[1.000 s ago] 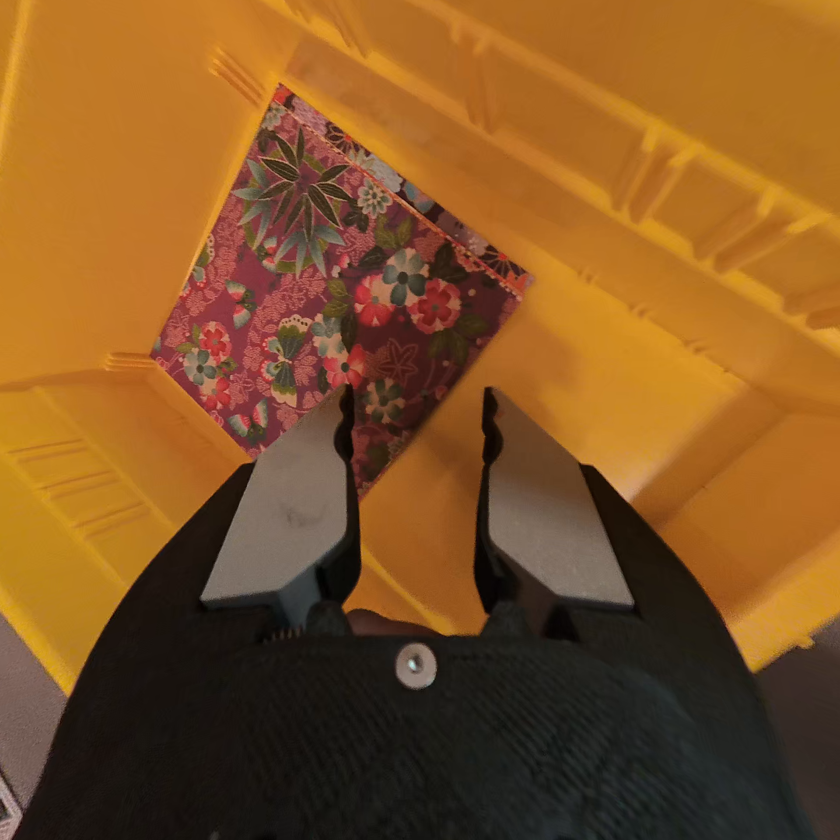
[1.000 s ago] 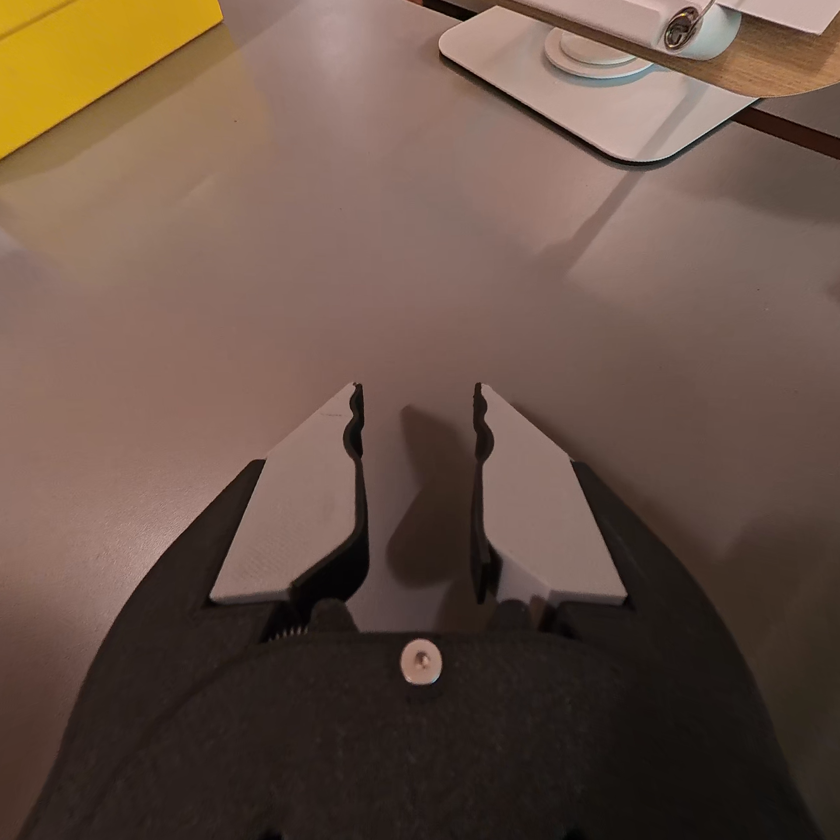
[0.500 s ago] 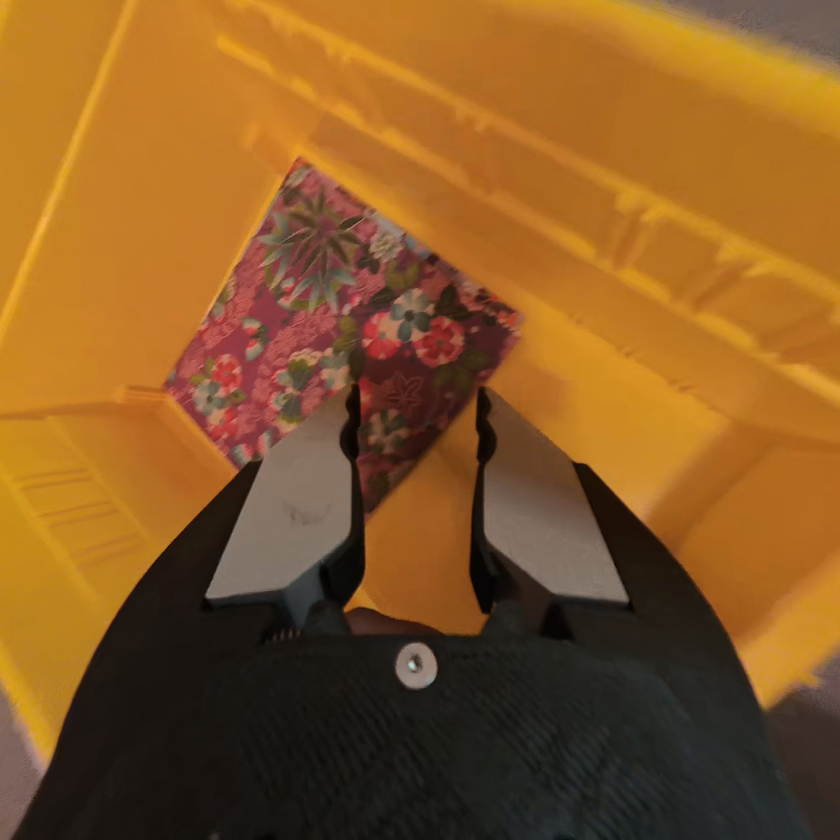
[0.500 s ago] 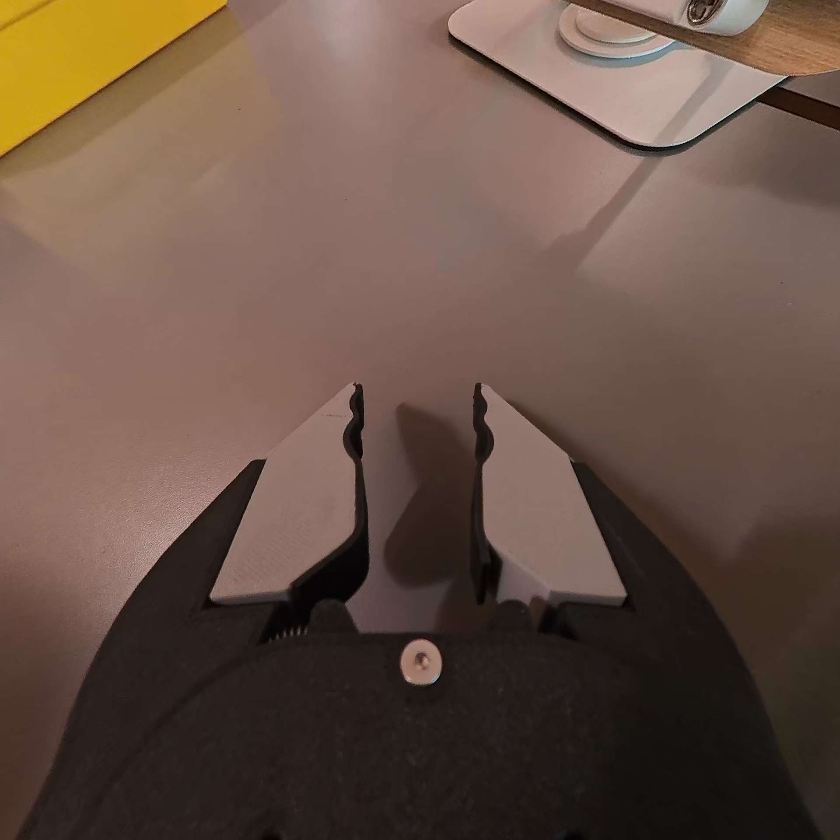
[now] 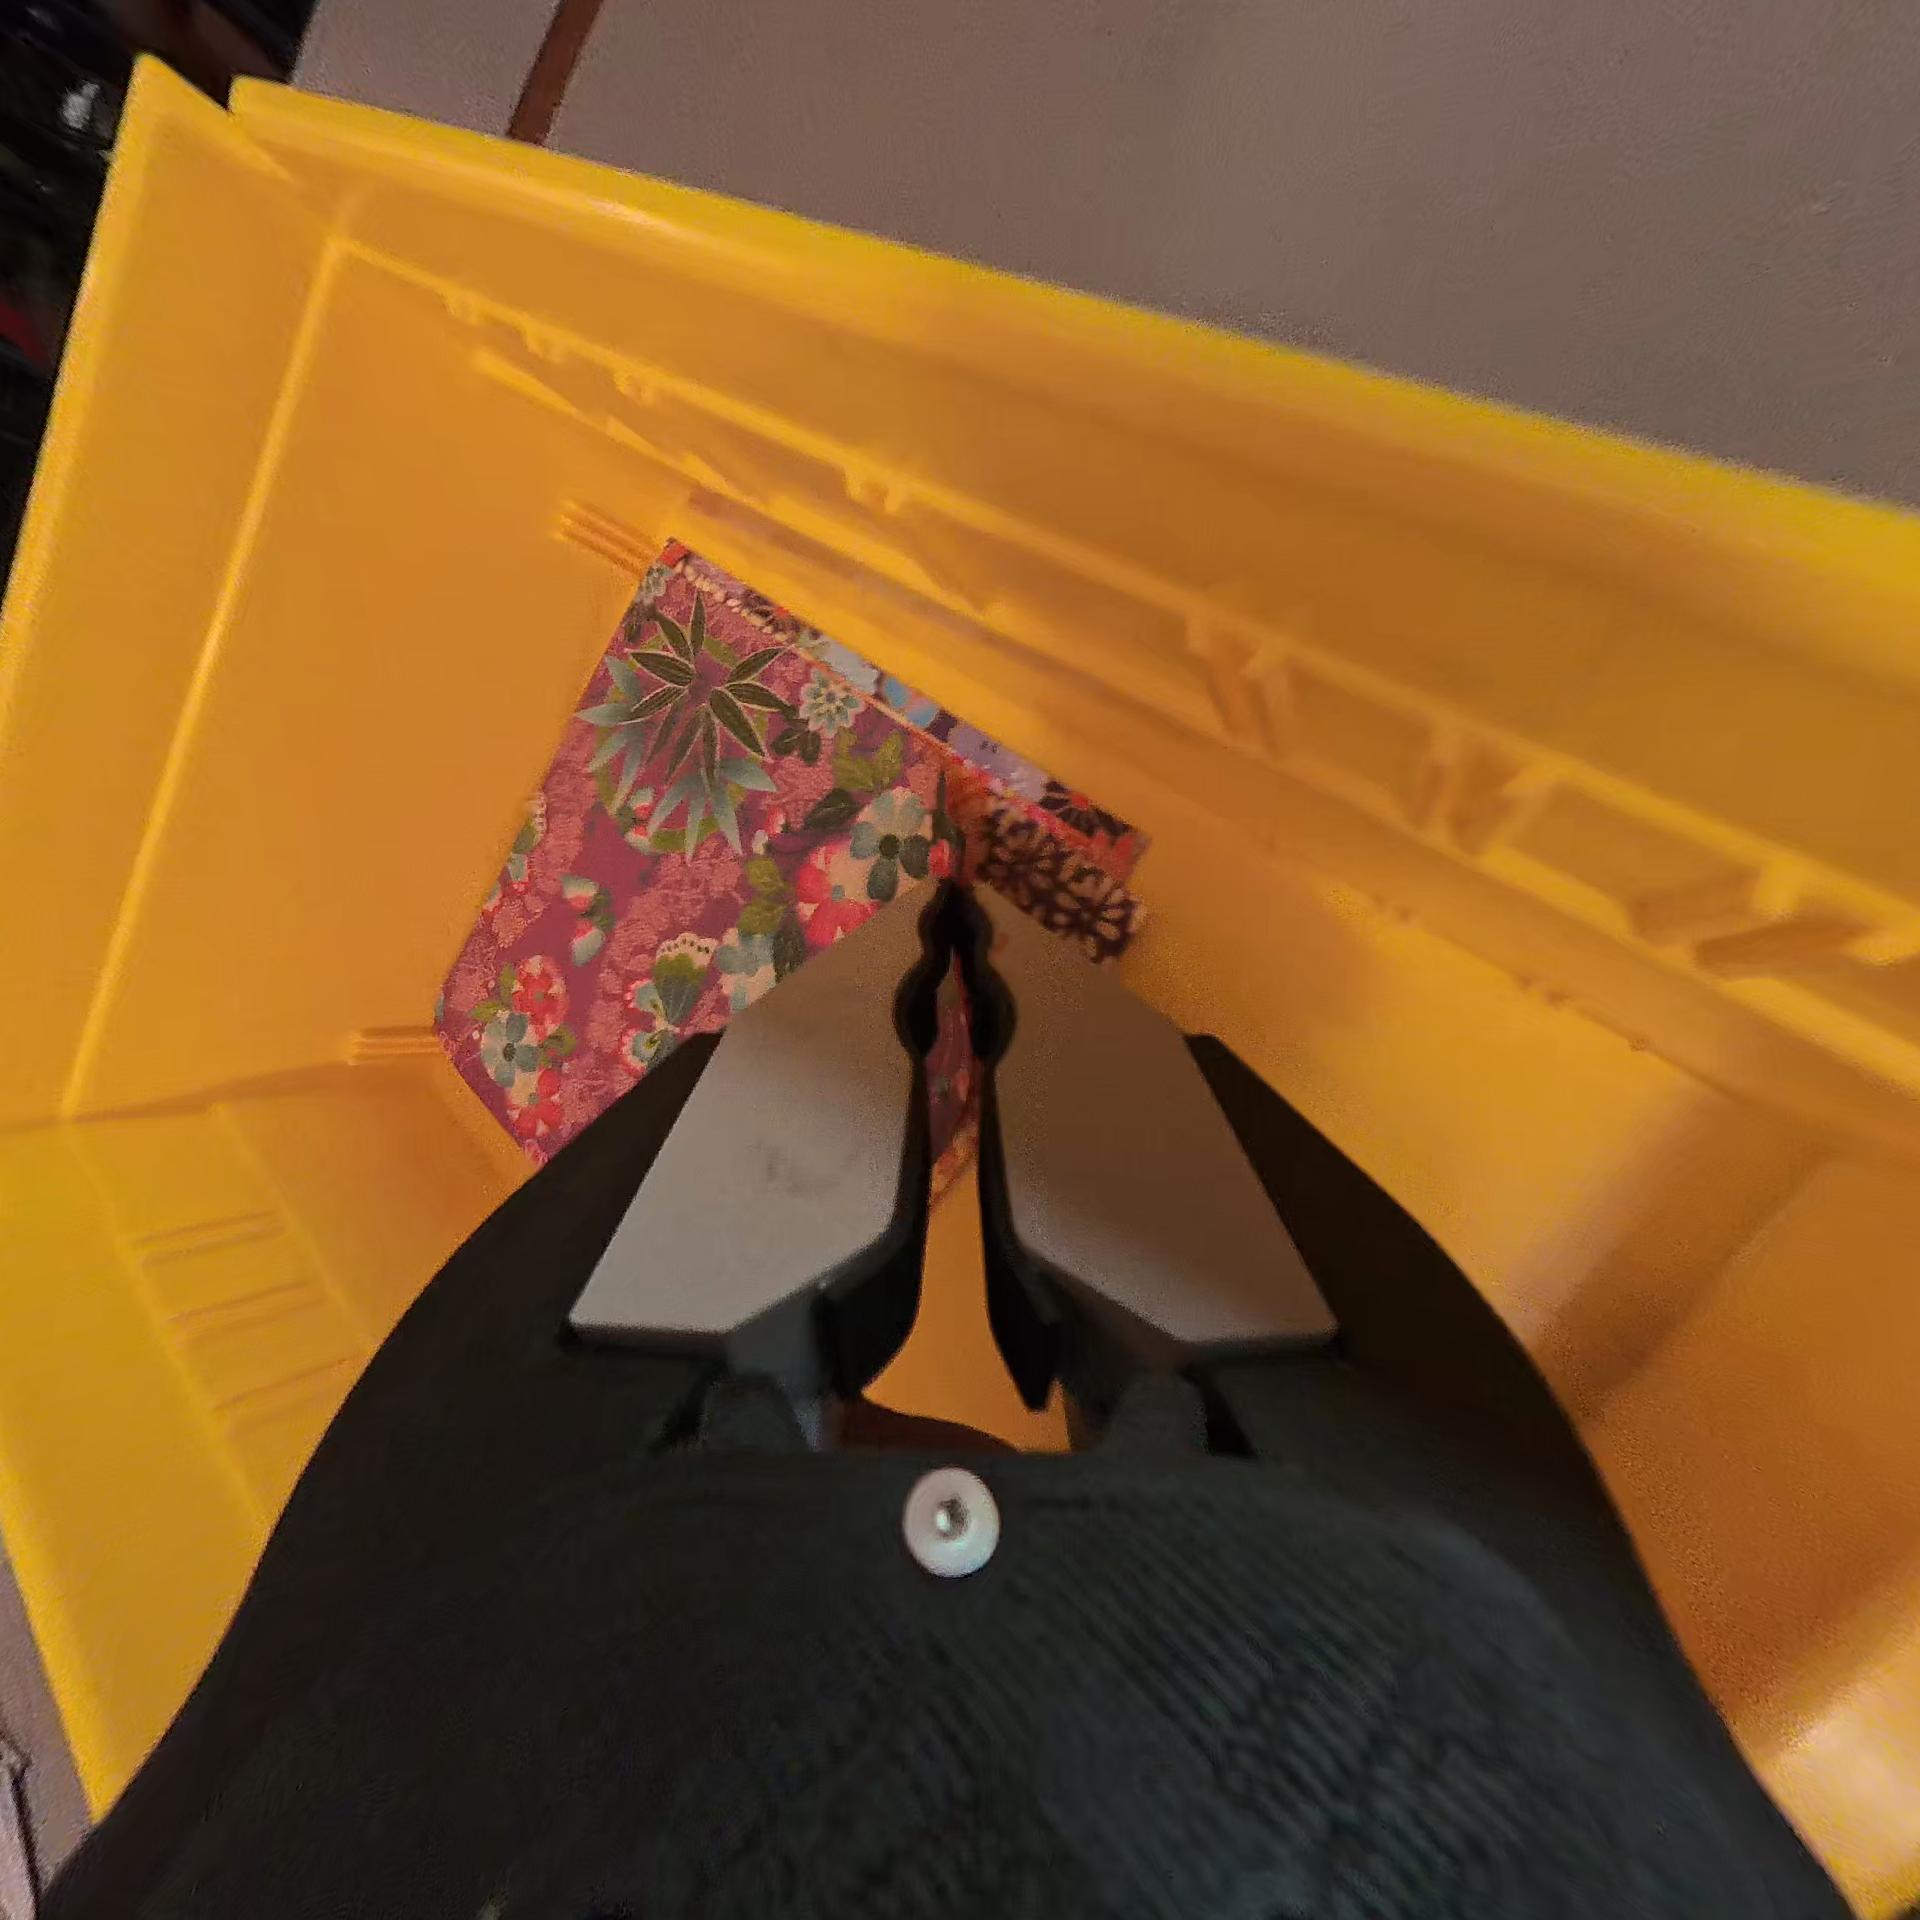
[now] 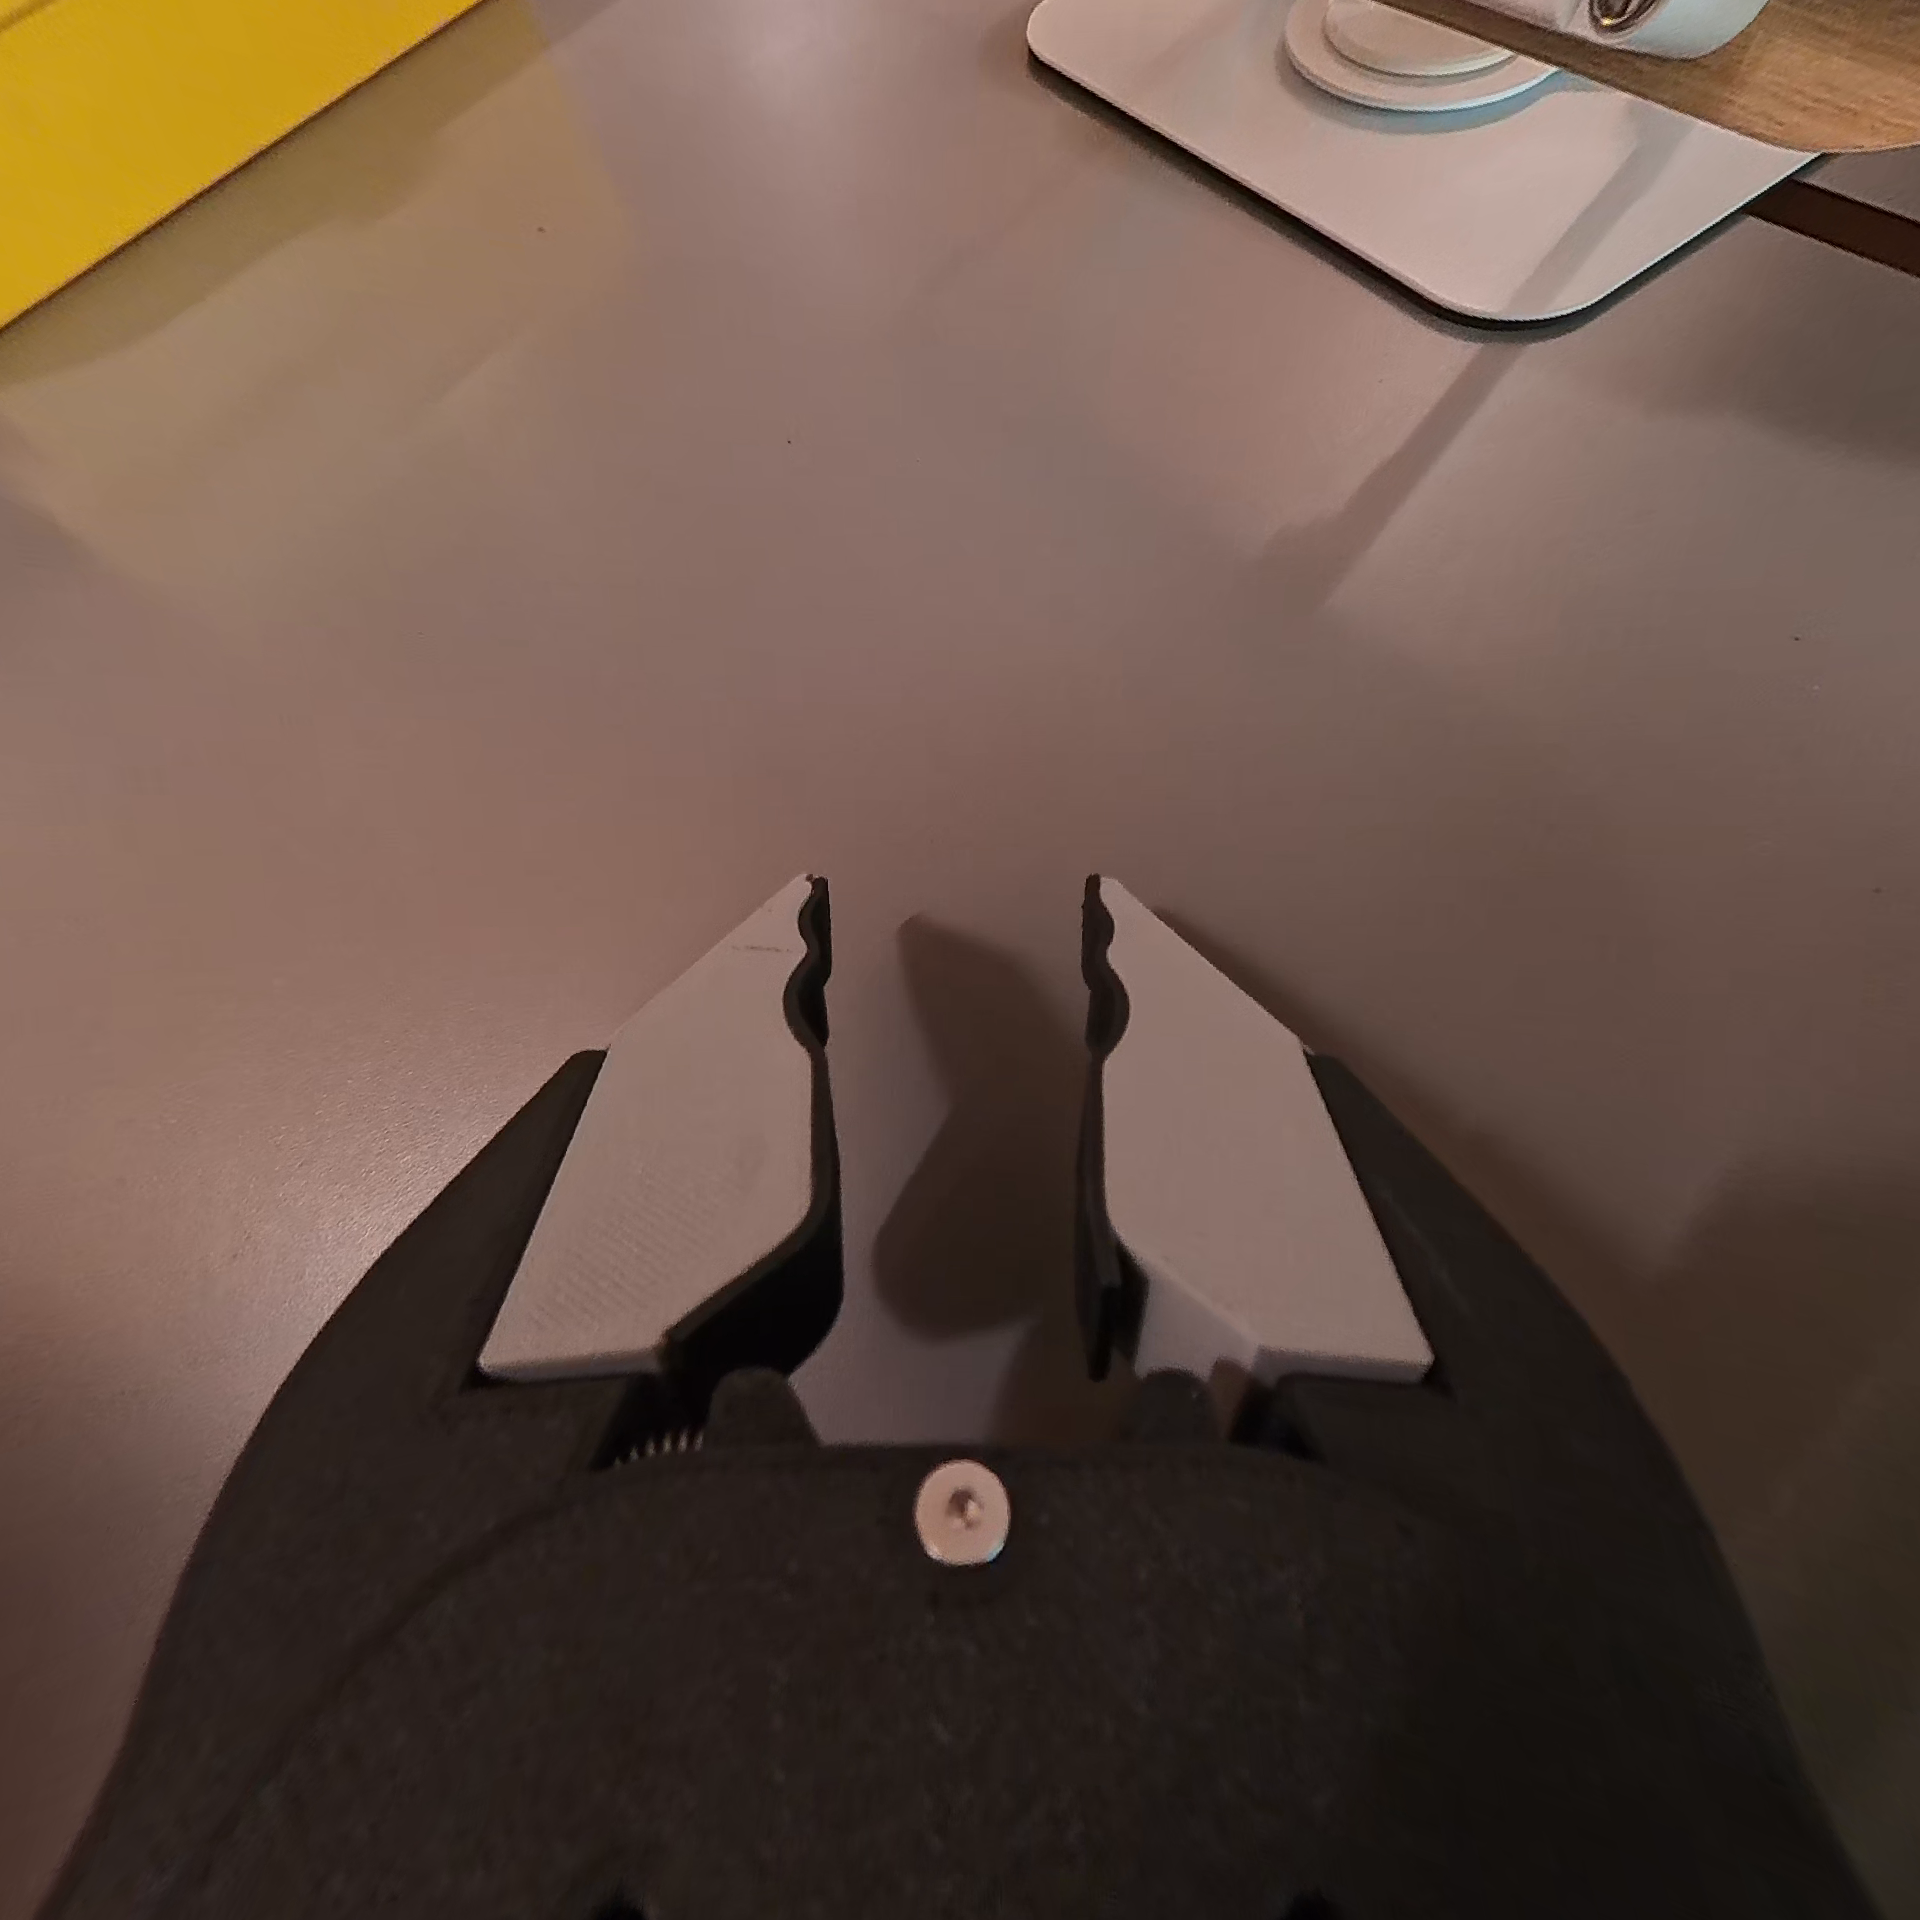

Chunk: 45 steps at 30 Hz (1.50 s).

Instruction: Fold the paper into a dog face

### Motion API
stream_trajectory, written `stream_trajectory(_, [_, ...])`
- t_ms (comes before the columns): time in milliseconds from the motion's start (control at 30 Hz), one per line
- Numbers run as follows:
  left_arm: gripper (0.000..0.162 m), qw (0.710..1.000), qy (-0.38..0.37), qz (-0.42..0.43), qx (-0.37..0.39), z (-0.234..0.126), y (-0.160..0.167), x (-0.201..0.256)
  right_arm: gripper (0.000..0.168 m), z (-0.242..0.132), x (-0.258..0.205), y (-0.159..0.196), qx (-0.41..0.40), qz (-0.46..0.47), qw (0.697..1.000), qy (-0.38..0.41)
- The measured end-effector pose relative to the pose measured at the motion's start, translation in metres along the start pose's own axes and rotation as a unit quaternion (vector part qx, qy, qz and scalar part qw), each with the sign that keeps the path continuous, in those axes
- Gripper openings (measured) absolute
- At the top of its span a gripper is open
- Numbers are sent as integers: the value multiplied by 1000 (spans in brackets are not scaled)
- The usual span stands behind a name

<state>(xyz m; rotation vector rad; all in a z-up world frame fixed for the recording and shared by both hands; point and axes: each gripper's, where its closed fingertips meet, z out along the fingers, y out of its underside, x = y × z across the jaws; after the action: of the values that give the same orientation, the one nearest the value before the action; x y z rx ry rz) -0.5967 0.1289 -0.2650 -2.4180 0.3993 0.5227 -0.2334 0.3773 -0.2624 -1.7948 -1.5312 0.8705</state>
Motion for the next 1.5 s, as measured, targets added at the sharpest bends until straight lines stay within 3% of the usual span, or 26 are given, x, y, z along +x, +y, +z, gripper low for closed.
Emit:
stream_trajectory(33, [0, 1000, -4, -3, 0, 0, 2, -2, 45, 0, 0, 0, -2, -1, 1000, 0])
stream_trajectory(533, [0, 994, -35, -84, 62, -33, -5, -37, 45, 2, -1, 1, -6, -12, 1000, 5])
stream_trajectory(800, [0, 981, -68, -117, 139, -96, -41, -63, 44, -1, -5, 1, 0, -14, 1000, -2])
stream_trajectory(1033, [0, 954, -53, -157, 251, -167, -99, -65, 44, -4, -7, -3, 15, 10, 1000, -24])
stream_trajectory(1333, [0, 927, 40, -101, 360, -230, -192, 9, 50, -14, -27, -18, 58, 24, 994, -90])
stream_trajectory(1500, [0, 895, 154, -75, 411, -252, -241, 81, 58, -25, -63, -31, 91, -9, 981, -170])
